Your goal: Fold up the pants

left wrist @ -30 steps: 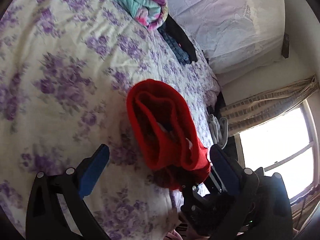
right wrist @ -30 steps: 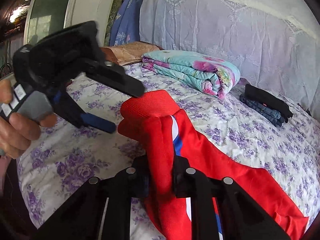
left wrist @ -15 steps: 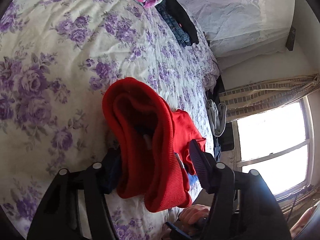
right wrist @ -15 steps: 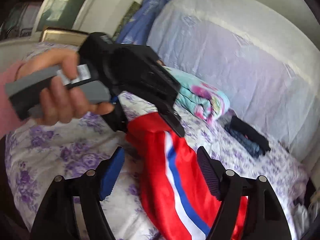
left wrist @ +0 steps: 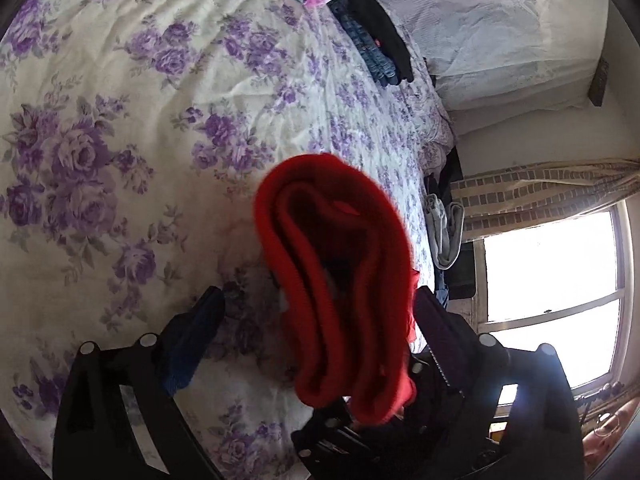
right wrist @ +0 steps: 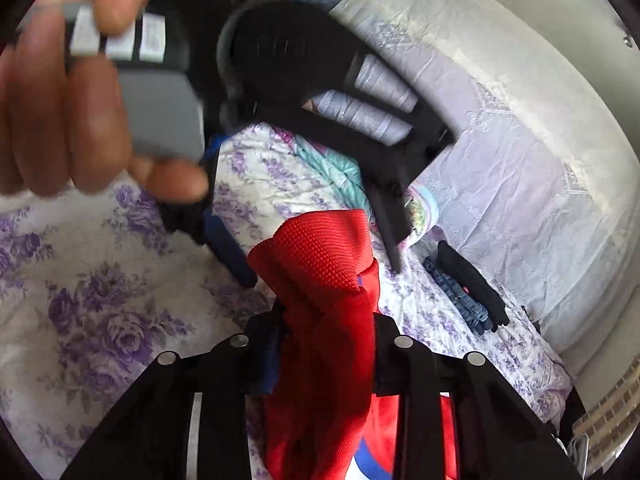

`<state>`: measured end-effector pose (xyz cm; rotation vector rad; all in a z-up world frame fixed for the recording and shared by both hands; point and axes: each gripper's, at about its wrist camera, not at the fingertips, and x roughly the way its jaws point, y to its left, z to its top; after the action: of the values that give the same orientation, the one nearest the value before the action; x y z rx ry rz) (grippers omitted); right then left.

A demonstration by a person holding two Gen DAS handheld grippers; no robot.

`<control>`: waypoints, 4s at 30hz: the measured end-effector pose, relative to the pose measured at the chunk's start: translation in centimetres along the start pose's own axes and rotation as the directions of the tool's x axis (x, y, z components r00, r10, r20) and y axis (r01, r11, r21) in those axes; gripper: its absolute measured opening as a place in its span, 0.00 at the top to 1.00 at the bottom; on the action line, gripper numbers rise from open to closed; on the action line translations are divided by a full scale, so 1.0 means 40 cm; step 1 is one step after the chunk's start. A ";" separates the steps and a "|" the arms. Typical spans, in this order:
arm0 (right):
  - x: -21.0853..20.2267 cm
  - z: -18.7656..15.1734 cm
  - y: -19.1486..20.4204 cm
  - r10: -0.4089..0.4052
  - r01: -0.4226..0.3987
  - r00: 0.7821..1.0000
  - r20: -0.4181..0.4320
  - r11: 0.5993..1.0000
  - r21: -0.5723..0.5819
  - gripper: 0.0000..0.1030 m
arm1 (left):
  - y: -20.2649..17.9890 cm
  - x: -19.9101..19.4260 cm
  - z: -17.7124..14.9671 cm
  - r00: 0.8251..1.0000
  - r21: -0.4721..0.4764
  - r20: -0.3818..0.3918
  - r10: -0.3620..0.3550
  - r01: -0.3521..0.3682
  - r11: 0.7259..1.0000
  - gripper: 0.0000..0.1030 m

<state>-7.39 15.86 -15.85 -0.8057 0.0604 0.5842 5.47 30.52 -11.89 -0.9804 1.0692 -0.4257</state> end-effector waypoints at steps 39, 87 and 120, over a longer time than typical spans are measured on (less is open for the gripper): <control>-0.213 -0.703 -0.594 0.047 -0.035 0.999 0.022 0.316 0.948 0.61 | -0.555 0.667 -0.224 0.969 0.398 -0.179 0.169 -0.086 0.913 0.44; -0.122 -0.780 -0.749 0.316 -0.053 0.948 -0.031 0.253 0.966 0.94 | -0.424 0.510 -0.518 0.913 0.784 0.332 0.237 -0.407 0.470 0.05; -0.300 -0.624 -0.686 0.222 -0.184 0.973 0.070 0.549 0.815 0.67 | -0.526 0.355 -0.263 0.938 0.665 0.309 0.155 -0.329 0.670 0.06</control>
<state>0.77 -22.08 -11.94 0.1279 0.4465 0.6713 5.87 4.40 -3.33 -0.1681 0.7057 -0.4400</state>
